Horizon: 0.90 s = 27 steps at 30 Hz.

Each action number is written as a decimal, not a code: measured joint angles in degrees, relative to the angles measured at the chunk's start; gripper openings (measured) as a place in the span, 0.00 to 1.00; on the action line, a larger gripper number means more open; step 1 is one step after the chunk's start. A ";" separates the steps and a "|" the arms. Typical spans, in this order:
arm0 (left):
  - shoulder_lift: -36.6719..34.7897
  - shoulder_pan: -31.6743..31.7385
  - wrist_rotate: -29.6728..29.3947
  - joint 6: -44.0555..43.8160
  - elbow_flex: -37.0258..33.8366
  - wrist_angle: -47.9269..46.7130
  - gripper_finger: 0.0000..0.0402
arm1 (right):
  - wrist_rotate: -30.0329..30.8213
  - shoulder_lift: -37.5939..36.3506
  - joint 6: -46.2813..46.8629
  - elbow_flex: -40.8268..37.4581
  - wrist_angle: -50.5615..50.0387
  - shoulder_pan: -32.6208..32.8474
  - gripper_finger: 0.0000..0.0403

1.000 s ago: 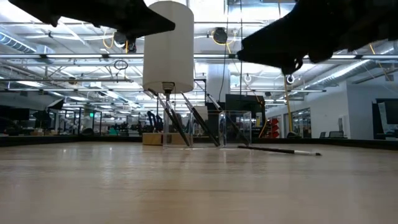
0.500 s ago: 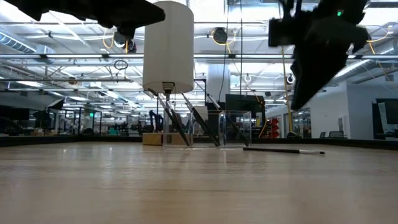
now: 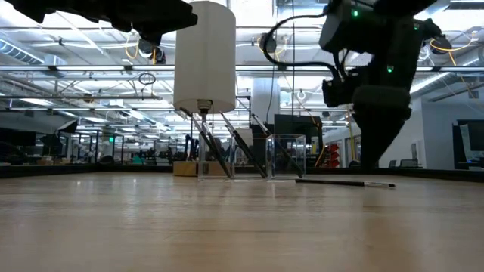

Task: Pick & Place Makeup Supplies
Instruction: Put the makeup brush into the transparent organizer

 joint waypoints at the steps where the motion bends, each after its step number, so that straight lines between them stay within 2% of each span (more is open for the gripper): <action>1: 0.00 0.00 -0.02 0.00 0.00 0.00 0.33 | -0.04 0.00 -0.47 -0.57 0.66 -0.30 0.47; 6: 0.00 0.02 -0.04 0.20 0.00 0.01 0.33 | -0.07 0.50 -1.87 -2.81 5.49 -0.88 0.47; 11: 0.00 0.02 -0.04 0.20 0.00 0.04 0.33 | 0.22 5.39 -4.27 -2.80 7.59 -0.85 0.46; 18: 0.00 0.04 -0.13 0.22 0.00 0.15 0.33 | 0.26 11.90 -5.00 -2.67 3.04 -0.83 0.45; 21: 0.00 0.07 -0.13 0.55 0.00 0.33 0.33 | 0.22 12.07 -4.84 -2.61 2.18 -0.83 0.38; 27: 0.00 0.09 -0.15 0.14 0.00 0.36 0.33 | -1.85 12.09 -6.26 -2.67 3.37 -0.78 0.12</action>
